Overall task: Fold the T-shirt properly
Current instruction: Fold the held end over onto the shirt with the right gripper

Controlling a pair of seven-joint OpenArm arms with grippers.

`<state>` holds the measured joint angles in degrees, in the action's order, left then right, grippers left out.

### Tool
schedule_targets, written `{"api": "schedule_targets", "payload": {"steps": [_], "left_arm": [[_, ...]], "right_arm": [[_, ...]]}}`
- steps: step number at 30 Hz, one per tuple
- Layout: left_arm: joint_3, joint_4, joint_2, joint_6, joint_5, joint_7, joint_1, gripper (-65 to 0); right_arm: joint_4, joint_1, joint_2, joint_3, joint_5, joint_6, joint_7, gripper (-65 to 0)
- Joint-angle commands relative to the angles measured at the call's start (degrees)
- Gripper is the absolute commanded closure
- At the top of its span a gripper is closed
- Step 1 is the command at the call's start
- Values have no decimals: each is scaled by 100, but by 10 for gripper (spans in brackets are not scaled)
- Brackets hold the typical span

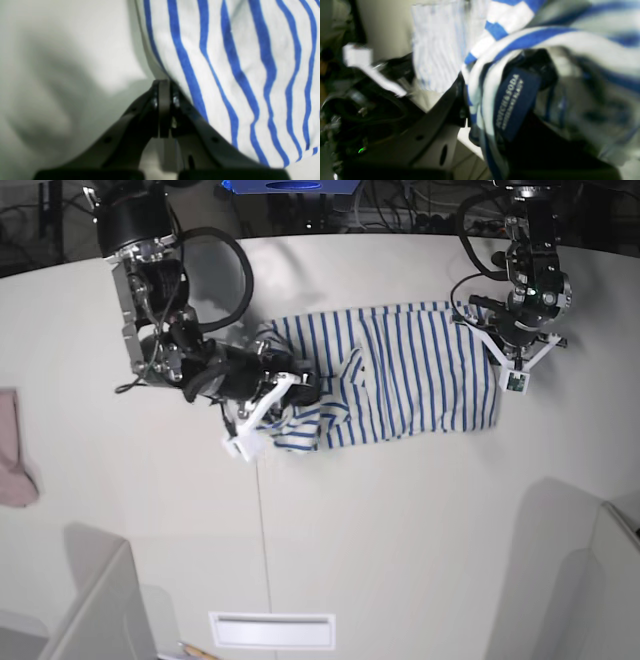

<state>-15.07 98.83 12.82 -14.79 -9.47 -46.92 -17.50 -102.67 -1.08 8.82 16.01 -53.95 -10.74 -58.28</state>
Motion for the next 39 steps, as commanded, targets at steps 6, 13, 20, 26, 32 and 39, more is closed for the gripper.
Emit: {"api": "schedule_targets", "payload": {"steps": [6, 13, 20, 26, 32, 39], "left_arm": [[-45, 29, 402, 32, 55, 125, -215, 0], [8, -384, 358, 24, 1005, 133, -189, 0], [237, -357, 173, 15, 1040, 133, -180, 0], [694, -340, 138, 24, 996, 133, -180, 0], [659, -331, 68, 24, 1005, 133, -206, 0], [202, 109, 94, 6, 996, 98, -400, 0]], "right_arm": [[-172, -424, -297, 636, -121, -565, 57, 0], [4, -784, -719, 997, 90, -653, 30, 0], [109, -802, -1291, 1603, 1136, -653, 4, 0], [408, -978, -1519, 1893, 1584, -653, 48, 0], [883, -1329, -1607, 2395, 1558, -653, 109, 0], [1454, -1610, -1704, 2966, 1523, -653, 584, 0]]}}
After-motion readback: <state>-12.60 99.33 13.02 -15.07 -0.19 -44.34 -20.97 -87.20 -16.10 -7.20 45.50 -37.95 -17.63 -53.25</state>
